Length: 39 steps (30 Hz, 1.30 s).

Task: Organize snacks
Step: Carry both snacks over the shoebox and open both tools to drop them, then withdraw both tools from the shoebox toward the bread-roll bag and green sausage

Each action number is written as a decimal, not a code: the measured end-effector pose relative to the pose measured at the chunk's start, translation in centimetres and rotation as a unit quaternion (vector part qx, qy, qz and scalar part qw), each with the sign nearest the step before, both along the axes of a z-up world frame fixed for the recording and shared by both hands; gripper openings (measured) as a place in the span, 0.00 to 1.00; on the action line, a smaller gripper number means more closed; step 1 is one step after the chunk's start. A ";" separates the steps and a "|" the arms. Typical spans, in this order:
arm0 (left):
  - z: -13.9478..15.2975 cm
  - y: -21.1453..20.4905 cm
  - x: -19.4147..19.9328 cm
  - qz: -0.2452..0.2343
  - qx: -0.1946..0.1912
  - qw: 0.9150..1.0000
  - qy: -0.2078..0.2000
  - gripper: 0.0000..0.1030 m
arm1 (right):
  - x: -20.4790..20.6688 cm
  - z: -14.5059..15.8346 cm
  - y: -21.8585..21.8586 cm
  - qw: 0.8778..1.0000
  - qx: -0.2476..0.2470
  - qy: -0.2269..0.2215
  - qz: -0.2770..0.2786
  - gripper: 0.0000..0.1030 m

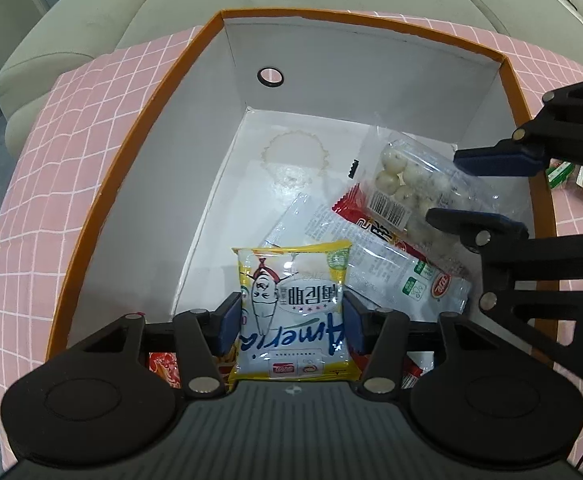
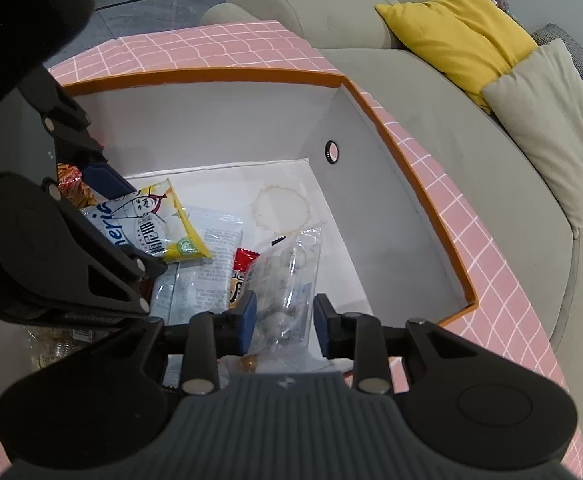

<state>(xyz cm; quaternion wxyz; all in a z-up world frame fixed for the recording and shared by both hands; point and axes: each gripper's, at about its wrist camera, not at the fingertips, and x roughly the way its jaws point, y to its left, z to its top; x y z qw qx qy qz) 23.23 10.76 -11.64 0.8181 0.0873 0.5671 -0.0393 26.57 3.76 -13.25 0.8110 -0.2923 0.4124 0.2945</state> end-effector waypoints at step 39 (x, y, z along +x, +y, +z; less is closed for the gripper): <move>11.1 -3.3 -9.2 0.049 -0.045 0.984 -0.163 0.74 | -7.9 7.4 -8.4 0.974 0.170 -0.030 -0.146 0.64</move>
